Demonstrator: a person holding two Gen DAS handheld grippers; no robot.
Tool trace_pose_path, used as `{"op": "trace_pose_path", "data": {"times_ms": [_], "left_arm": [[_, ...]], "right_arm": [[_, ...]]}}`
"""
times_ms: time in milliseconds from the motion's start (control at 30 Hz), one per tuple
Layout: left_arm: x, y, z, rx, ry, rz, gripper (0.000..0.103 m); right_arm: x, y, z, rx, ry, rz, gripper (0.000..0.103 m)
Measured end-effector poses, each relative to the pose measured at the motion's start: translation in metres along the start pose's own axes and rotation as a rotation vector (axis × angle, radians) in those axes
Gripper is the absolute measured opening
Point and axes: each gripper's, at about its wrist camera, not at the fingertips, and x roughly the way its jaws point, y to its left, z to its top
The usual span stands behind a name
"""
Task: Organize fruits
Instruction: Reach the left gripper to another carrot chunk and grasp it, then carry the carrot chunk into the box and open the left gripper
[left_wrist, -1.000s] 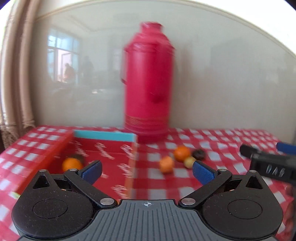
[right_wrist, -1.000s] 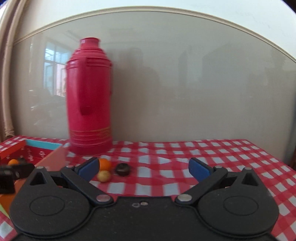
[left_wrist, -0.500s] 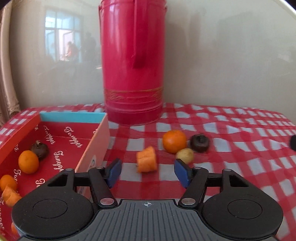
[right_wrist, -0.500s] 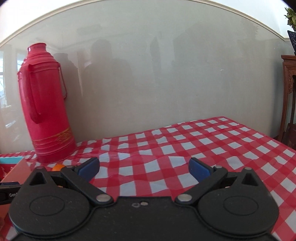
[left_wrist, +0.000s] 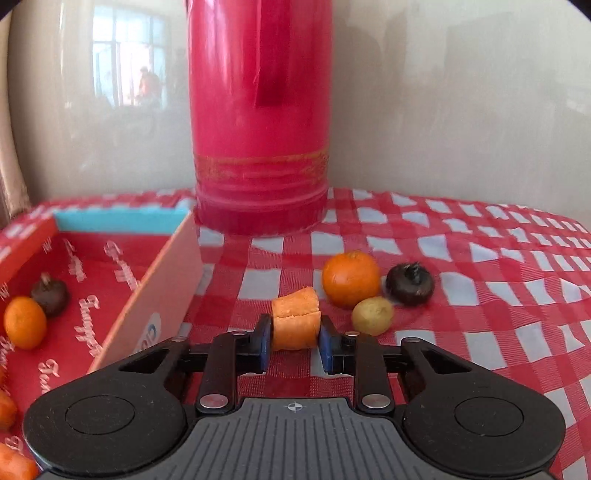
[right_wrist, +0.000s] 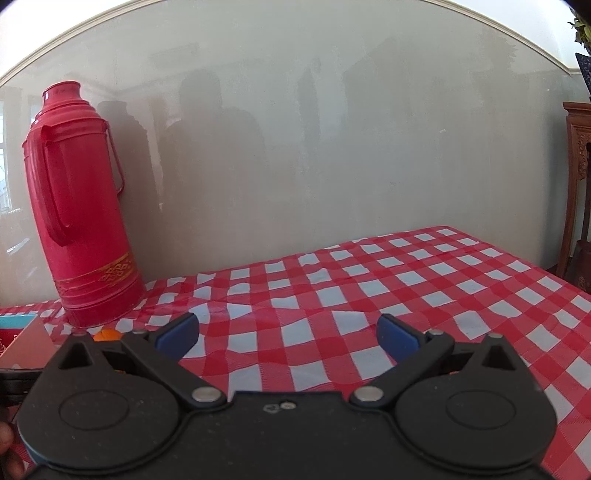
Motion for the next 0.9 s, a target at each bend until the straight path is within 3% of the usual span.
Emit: {"op": "trace_pose_path", "data": {"times_ms": [367, 800, 867, 900], "left_arm": [[-0.066, 0.029, 0.002, 0.005, -0.102, -0.001, 0.026], [-0.101, 0.122, -0.014, -0.062, -0.106, 0.101, 0.026], [-0.104, 0.135, -0.019, -0.078, -0.104, 0.115, 0.052], [-0.107, 0.140, -0.021, -0.086, -0.113, 0.115, 0.088]], "right_arm": [[-0.003, 0.017, -0.006, -0.019, 0.026, 0.028, 0.097], [-0.019, 0.081, -0.022, -0.094, 0.023, 0.108, 0.097], [-0.023, 0.091, -0.023, -0.111, 0.005, 0.132, 0.097], [-0.026, 0.095, -0.024, -0.120, -0.008, 0.145, 0.097]]}}
